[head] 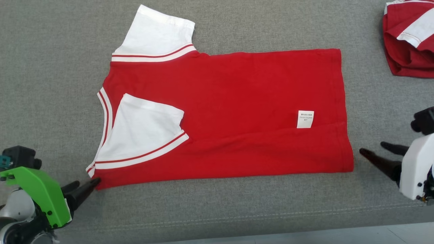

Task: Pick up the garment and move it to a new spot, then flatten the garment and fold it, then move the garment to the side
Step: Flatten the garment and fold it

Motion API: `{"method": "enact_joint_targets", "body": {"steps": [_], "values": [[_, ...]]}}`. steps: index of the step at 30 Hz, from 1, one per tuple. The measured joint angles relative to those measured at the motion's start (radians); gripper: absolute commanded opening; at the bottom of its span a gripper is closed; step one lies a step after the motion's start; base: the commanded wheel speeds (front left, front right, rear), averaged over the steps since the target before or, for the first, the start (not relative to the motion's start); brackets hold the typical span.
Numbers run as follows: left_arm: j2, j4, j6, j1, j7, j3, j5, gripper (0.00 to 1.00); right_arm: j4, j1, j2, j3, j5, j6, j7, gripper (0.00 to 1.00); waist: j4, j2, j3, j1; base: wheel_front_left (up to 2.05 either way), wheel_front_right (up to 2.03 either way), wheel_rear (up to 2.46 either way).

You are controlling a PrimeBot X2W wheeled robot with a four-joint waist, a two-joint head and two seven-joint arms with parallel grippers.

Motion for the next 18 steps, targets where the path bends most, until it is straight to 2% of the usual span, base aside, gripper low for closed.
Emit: {"method": "enact_joint_targets", "body": {"steps": [5, 10, 18], "values": [[0.044, -0.050, 0.001, -0.021, -0.007, 0.020, 0.021, 1.00, -0.026, -0.057, -0.030, -0.062, -0.014, -0.007, -0.017, 1.00, -0.006, 0.0000, 0.011, 0.0000, 0.00, 0.00, 0.00], [0.080, -0.109, 0.001, -0.132, -0.007, 0.024, 0.062, 1.00, -0.039, -0.192, -0.041, -0.106, -0.060, -0.008, -0.025, 1.00, -0.012, 0.0000, 0.032, 0.0000, 0.00, 0.00, 0.00], [0.096, -0.159, 0.001, -0.297, 0.047, -0.031, 0.073, 1.00, 0.005, -0.305, -0.026, -0.089, -0.060, -0.018, 0.042, 1.00, -0.012, 0.0000, 0.087, 0.0000, 0.00, 0.00, 0.00]]}}
